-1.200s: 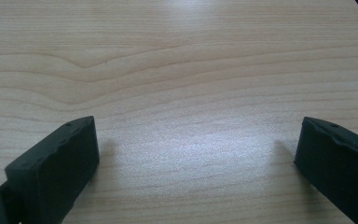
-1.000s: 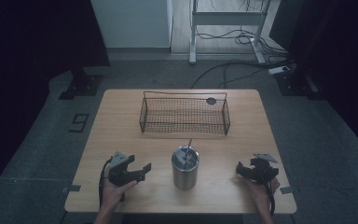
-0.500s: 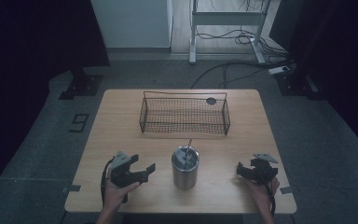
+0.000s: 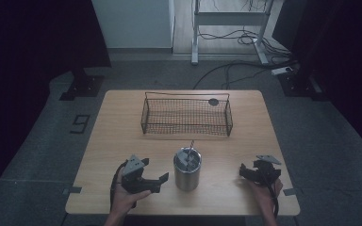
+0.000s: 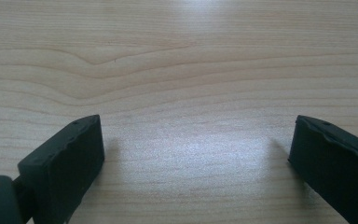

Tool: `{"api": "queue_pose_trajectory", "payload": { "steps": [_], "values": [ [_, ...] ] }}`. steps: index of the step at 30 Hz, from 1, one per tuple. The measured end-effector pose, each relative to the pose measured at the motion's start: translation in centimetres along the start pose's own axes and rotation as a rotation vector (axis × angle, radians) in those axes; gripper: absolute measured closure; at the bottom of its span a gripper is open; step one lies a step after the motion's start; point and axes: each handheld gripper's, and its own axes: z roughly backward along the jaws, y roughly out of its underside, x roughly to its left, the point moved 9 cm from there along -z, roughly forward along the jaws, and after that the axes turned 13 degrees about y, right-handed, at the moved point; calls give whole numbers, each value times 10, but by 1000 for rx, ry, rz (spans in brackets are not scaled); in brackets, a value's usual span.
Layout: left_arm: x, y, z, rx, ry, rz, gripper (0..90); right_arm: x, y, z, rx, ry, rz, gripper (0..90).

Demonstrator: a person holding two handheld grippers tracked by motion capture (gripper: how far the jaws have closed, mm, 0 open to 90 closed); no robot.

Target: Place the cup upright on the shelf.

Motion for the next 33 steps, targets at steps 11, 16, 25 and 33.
{"api": "queue_pose_trajectory", "payload": {
  "steps": [11,16,25,33],
  "values": [
    [-22,-9,-25,50,46,-50,0,0,0,0,-4,1,-1,37],
    [-30,-9,-36,64,74,-64,0,0,0,0,-3,1,-2,37],
    [-39,-8,-45,84,76,-79,0,0,0,0,-3,1,-2,37],
    [-39,-9,-60,113,72,-80,0,0,0,0,-3,1,-2,37]
  ]
}}
